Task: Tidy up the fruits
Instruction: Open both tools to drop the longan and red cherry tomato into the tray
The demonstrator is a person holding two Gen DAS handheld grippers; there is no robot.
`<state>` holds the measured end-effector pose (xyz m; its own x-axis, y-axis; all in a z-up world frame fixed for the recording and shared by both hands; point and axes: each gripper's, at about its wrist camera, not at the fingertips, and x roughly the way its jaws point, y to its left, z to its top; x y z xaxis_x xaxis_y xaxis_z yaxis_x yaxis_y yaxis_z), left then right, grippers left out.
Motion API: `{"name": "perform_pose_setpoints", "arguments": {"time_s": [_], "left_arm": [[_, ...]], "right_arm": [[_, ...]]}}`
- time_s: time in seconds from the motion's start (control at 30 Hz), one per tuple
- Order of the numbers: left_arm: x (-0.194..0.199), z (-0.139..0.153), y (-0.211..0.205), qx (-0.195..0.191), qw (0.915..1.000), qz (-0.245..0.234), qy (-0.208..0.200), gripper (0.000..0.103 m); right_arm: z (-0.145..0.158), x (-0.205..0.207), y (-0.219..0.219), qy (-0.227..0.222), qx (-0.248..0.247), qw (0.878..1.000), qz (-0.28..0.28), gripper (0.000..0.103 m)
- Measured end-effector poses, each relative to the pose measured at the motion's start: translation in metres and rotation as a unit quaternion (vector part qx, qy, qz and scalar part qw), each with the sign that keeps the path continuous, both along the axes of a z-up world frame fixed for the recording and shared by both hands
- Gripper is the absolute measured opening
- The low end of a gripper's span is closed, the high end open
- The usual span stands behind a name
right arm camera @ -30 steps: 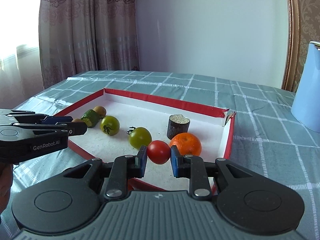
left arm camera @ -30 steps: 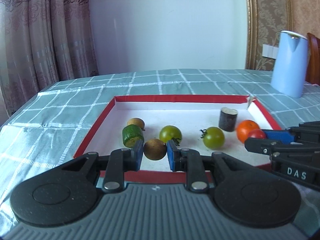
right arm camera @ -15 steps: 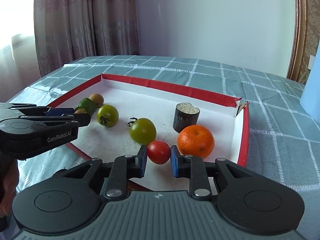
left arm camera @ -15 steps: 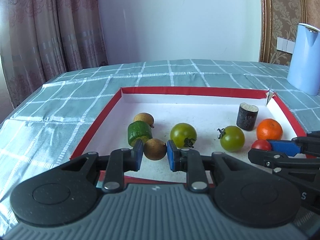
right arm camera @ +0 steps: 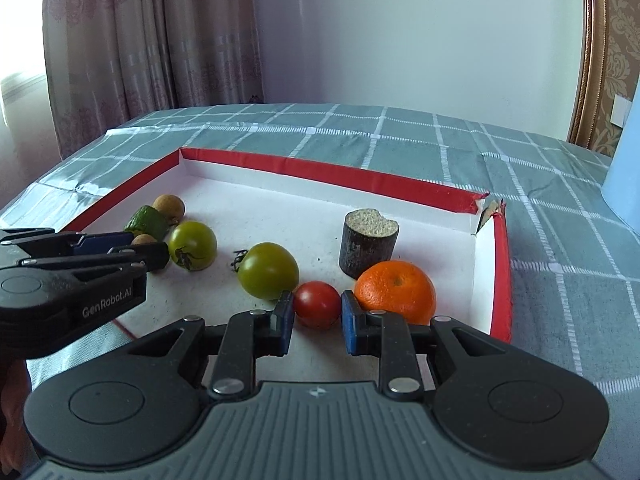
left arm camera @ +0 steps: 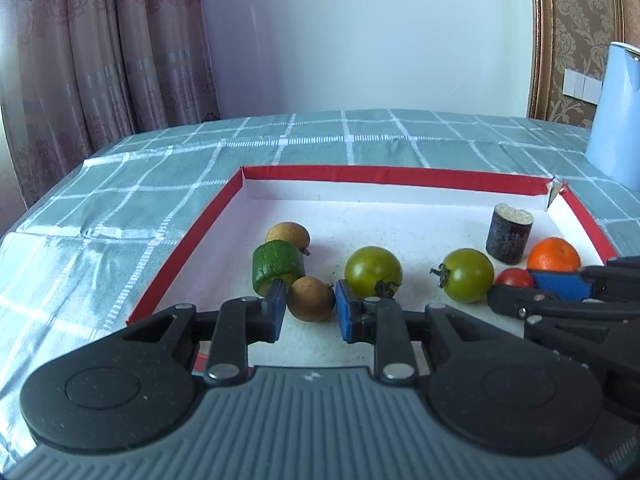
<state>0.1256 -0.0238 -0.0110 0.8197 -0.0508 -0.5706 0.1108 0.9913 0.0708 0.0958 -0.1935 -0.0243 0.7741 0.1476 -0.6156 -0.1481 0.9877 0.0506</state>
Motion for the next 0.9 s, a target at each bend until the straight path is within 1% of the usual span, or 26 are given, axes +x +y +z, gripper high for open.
{"name": "perform_pose_setpoints", "arguments": {"time_s": [0.27, 0.3, 0.37, 0.4, 0.43, 0.47, 0.53, 0.6, 0.7, 0.73, 0.77, 0.83, 0.9], "left_arm": [[0.004, -0.001, 0.004, -0.009, 0.9999, 0.006, 0.007, 0.025], [0.004, -0.001, 0.004, -0.009, 0.9999, 0.006, 0.007, 0.026], [0.003, -0.001, 0.005, -0.009, 0.9999, 0.007, 0.005, 0.032], [0.003, -0.001, 0.006, -0.009, 0.9999, 0.008, 0.003, 0.037], [0.002, -0.001, 0.006, -0.01, 0.9999, 0.01, -0.001, 0.044], [0.0, 0.0, 0.007, -0.011, 0.9999, 0.012, -0.005, 0.048], [-0.004, 0.002, 0.009, -0.012, 0.9997, 0.015, -0.015, 0.059], [-0.008, 0.004, 0.01, -0.01, 0.9995, 0.017, -0.024, 0.065], [-0.017, 0.007, 0.013, -0.009, 0.9992, 0.017, -0.036, 0.076], [-0.02, 0.009, 0.015, -0.011, 0.9989, 0.019, -0.042, 0.077], [-0.024, 0.01, 0.016, -0.014, 0.9986, 0.02, -0.047, 0.077], [-0.032, 0.012, 0.021, -0.019, 0.9982, 0.019, -0.053, 0.078], [-0.041, 0.012, 0.026, -0.027, 0.9979, 0.015, -0.058, 0.078]], "right_arm": [[0.0, 0.003, 0.003, -0.001, -0.01, 1.0, 0.0, 0.024], [0.0, 0.004, 0.003, -0.001, -0.01, 1.0, 0.0, 0.024], [0.0, 0.004, 0.003, -0.001, -0.01, 1.0, 0.0, 0.024], [0.0, 0.004, 0.003, -0.001, -0.01, 1.0, 0.0, 0.024], [0.0, 0.003, 0.004, 0.0, -0.01, 1.0, 0.0, 0.024], [0.0, 0.002, 0.004, 0.0, -0.009, 1.0, 0.0, 0.024], [0.0, 0.001, 0.005, 0.0, -0.014, 1.0, 0.001, 0.024], [0.001, -0.001, 0.005, 0.001, -0.017, 1.0, 0.003, 0.024], [0.0, -0.004, 0.004, 0.003, -0.014, 1.0, 0.007, 0.025], [0.0, -0.005, 0.003, 0.003, -0.012, 1.0, 0.009, 0.026], [0.0, -0.006, 0.002, 0.003, -0.01, 1.0, 0.009, 0.029], [0.0, -0.009, 0.002, 0.003, -0.006, 1.0, 0.013, 0.033], [0.002, -0.013, 0.001, -0.004, -0.008, 1.0, 0.012, 0.034]]}}
